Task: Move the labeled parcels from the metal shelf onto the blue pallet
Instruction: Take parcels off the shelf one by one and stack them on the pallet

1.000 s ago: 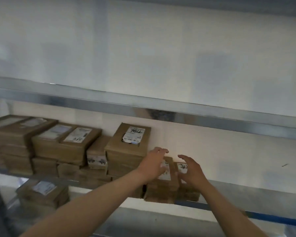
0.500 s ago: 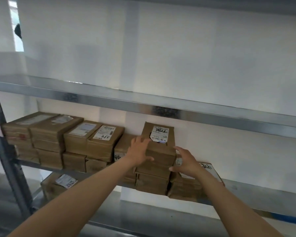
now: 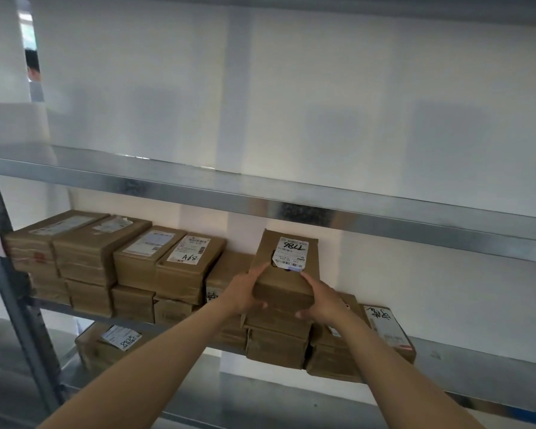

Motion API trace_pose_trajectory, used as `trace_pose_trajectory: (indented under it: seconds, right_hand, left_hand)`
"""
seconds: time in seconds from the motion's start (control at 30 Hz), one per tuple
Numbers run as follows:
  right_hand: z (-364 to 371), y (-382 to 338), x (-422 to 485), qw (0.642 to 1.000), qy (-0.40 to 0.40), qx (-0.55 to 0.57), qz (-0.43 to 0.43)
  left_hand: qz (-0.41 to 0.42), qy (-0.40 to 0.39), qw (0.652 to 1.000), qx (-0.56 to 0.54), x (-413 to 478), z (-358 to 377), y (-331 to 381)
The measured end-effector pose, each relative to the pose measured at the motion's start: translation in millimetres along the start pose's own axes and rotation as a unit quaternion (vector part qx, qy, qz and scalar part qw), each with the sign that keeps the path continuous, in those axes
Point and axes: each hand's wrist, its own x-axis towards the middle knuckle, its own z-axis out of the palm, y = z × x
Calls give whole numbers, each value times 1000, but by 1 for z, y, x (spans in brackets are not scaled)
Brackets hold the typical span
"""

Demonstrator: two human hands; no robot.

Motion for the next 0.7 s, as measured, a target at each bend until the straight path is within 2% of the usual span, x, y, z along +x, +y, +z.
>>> trace_pose_trajectory:
  seconds: [0.2, 0.53, 0.7]
  right_hand:
    - [-4, 4, -3, 1000, 16, 0, -15]
    - [-35, 19, -34, 997, 80, 18, 1]
    - [-56, 44, -69, 992, 123, -1, 36]
  left_hand:
    - [51, 42, 997, 50, -7, -4, -5]
    - [125, 67, 990, 14, -7, -3, 32]
    - [203, 50, 978, -7, -4, 17, 73]
